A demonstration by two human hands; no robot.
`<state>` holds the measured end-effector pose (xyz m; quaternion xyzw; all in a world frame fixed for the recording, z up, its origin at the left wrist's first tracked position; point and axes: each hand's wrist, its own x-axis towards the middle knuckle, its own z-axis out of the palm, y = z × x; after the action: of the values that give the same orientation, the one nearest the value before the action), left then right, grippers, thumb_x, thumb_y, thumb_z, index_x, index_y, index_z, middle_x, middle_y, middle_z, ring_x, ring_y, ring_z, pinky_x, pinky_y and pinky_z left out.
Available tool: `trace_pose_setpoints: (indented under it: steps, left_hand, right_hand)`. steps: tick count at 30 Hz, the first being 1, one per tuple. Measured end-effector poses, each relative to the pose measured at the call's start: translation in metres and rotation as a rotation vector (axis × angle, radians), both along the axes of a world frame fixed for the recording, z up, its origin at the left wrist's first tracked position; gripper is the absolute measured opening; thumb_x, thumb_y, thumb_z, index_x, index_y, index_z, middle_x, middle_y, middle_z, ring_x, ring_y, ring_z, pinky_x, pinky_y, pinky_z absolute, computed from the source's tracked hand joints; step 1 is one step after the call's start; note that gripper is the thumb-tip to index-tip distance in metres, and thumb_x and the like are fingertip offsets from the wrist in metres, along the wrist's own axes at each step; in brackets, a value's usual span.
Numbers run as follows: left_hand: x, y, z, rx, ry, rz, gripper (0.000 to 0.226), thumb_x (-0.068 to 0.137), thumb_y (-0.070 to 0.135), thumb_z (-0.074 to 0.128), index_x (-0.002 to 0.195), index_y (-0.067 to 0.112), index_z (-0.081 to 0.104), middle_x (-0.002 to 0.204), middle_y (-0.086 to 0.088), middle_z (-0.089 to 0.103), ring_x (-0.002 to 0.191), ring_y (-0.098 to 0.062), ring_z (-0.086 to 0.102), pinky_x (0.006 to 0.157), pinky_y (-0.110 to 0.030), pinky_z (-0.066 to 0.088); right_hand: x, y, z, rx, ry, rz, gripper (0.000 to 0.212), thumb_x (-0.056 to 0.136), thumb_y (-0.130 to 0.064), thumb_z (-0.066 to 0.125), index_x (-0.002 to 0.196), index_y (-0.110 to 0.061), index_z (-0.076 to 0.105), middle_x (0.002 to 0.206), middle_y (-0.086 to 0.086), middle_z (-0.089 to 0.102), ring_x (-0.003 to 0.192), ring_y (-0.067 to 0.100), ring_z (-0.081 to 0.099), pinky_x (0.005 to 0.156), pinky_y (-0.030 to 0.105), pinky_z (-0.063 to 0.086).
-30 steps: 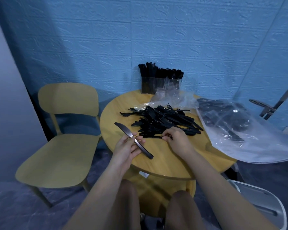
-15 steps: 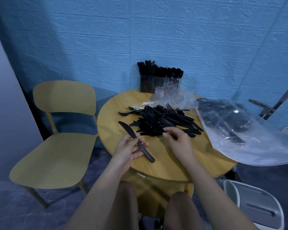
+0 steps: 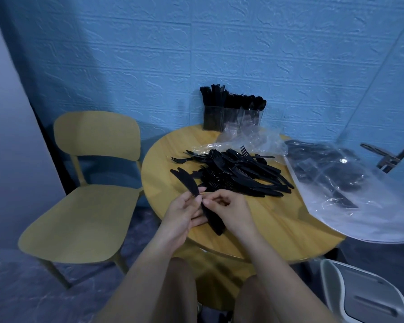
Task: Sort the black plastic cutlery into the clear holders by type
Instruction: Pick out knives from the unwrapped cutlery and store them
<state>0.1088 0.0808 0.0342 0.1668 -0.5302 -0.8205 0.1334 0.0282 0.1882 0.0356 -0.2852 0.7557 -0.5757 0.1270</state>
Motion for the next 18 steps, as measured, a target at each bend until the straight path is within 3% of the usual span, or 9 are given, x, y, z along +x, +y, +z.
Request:
trace_pose_setpoints:
  steps: [3,6,8,12,16,18]
  left_hand:
    - [-0.002,0.000,-0.002,-0.006,0.006,0.022,0.021,0.097,0.012,0.047,0.116,0.010,0.057,0.104,-0.010,0.071,0.095,-0.020,0.070,0.070,-0.027,0.057]
    - [-0.004,0.000,-0.004,-0.004,0.013,0.079,0.017,0.098,0.012,0.046,0.110,0.010,0.058,0.100,-0.008,0.072,0.090,-0.020,0.071,0.072,-0.031,0.057]
    - [-0.005,-0.001,-0.005,0.007,0.026,0.091,0.017,0.099,0.014,0.044,0.109,0.009,0.057,0.101,-0.008,0.072,0.091,-0.023,0.071,0.076,-0.036,0.057]
    - [-0.005,-0.004,-0.006,0.018,0.036,0.050,0.017,0.097,0.013,0.046,0.108,0.009,0.058,0.094,-0.006,0.072,0.089,-0.024,0.071,0.073,-0.036,0.058]
    - [-0.009,-0.005,-0.006,0.018,0.006,0.021,0.017,0.098,0.011,0.046,0.109,0.009,0.058,0.092,-0.007,0.070,0.085,-0.022,0.072,0.069,-0.033,0.059]
    - [-0.013,-0.008,-0.004,0.025,0.000,0.016,0.017,0.098,0.010,0.046,0.108,0.009,0.059,0.090,-0.007,0.068,0.081,-0.022,0.072,0.067,-0.033,0.060]
  right_hand:
    - [0.001,-0.001,-0.002,0.075,0.128,0.005,0.013,0.081,-0.017,0.073,0.075,-0.027,0.067,0.081,-0.018,0.063,0.068,-0.010,0.053,0.065,0.008,0.040]
    - [-0.006,0.006,-0.001,0.111,0.192,0.038,0.001,0.084,-0.025,0.070,0.085,-0.025,0.070,0.088,-0.013,0.063,0.077,-0.006,0.055,0.069,0.010,0.041]
    - [-0.019,0.019,-0.002,0.156,0.301,-0.058,0.007,0.087,-0.025,0.066,0.092,-0.022,0.071,0.090,-0.011,0.064,0.084,-0.001,0.056,0.074,0.010,0.042]
    - [-0.058,0.052,-0.005,0.286,0.639,-0.394,0.018,0.085,-0.014,0.068,0.102,-0.011,0.072,0.098,0.003,0.064,0.095,0.023,0.055,0.085,0.035,0.046]
    - [-0.084,0.060,-0.012,0.621,0.722,-0.293,0.034,0.089,-0.029,0.063,0.121,-0.016,0.064,0.117,0.002,0.061,0.115,0.025,0.049,0.097,0.038,0.034]
    - [-0.086,0.056,-0.015,0.600,0.742,-0.268,0.033,0.090,-0.028,0.063,0.120,-0.015,0.065,0.115,0.003,0.063,0.112,0.026,0.051,0.096,0.038,0.037]
